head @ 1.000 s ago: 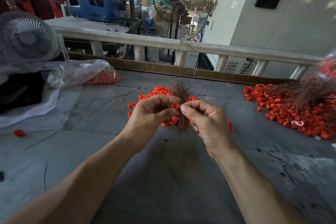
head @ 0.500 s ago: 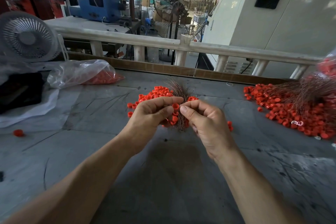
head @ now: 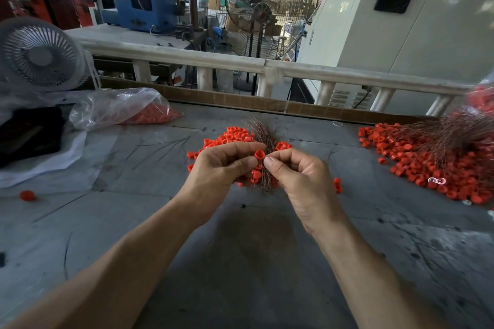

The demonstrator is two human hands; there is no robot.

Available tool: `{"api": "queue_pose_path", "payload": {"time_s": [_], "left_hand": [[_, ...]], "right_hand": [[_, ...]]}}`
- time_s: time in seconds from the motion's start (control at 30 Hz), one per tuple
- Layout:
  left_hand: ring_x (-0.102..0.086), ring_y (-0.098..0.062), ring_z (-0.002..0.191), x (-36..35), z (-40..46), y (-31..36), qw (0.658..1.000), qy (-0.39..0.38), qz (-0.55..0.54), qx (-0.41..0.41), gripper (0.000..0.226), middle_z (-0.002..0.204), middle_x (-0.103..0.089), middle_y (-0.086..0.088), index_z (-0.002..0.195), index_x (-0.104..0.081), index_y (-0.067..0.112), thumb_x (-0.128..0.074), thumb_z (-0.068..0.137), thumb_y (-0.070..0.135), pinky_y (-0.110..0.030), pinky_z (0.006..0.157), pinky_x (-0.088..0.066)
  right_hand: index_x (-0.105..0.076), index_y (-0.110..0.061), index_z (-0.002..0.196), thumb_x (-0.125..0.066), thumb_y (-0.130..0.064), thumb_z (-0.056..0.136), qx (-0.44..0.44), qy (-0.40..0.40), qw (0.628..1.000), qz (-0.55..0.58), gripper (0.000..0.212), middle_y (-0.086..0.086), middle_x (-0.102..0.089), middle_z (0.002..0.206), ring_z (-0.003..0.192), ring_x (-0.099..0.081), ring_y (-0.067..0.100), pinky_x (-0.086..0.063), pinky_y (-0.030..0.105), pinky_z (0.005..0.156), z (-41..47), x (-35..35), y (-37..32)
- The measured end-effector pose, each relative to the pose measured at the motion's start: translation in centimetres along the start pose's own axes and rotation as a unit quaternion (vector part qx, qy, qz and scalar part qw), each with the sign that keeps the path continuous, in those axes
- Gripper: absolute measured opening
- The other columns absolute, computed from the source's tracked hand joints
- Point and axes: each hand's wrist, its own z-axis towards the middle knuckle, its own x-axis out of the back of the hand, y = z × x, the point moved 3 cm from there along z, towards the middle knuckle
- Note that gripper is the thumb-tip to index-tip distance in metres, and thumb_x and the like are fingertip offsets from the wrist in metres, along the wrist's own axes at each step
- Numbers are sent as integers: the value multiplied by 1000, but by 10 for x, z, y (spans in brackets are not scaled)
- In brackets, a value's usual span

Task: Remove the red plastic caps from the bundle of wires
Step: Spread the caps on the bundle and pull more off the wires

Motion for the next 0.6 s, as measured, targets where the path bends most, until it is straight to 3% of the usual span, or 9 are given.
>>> {"api": "queue_pose_path", "payload": {"time_s": [0.17,0.37,0.6], "left_hand": [[-65,-17,76,0,0,-1,1000,2,-26,14,24,80,-70,-7,112,-76,12,-59,95,6,-30,74,-56],[-68,-24,85,0,0,-1,998,-5,-54,34,27,93,-71,-16,111,-76,11,-66,87,19,-35,80,-58],[-69,-24,84,1,1,-1,997,8,-64,51,27,93,-72,-19,108,-76,7,-67,84,15,-36,79,-58]], "right_hand": [[-78,-18,83,-76,-17,90,8,4,1000,-18,7,-15,-69,62,58,-59,-5,-46,9,58,-1,1,-4],[-77,-15,83,-75,-12,90,2,5,1000,-8,8,-16,-65,57,53,-55,-5,-43,8,56,-1,2,-6],[-76,-16,83,-73,-15,92,-23,-3,1000,-5,10,-19,-60,54,49,-51,-5,-39,6,52,-2,1,-5]]}}
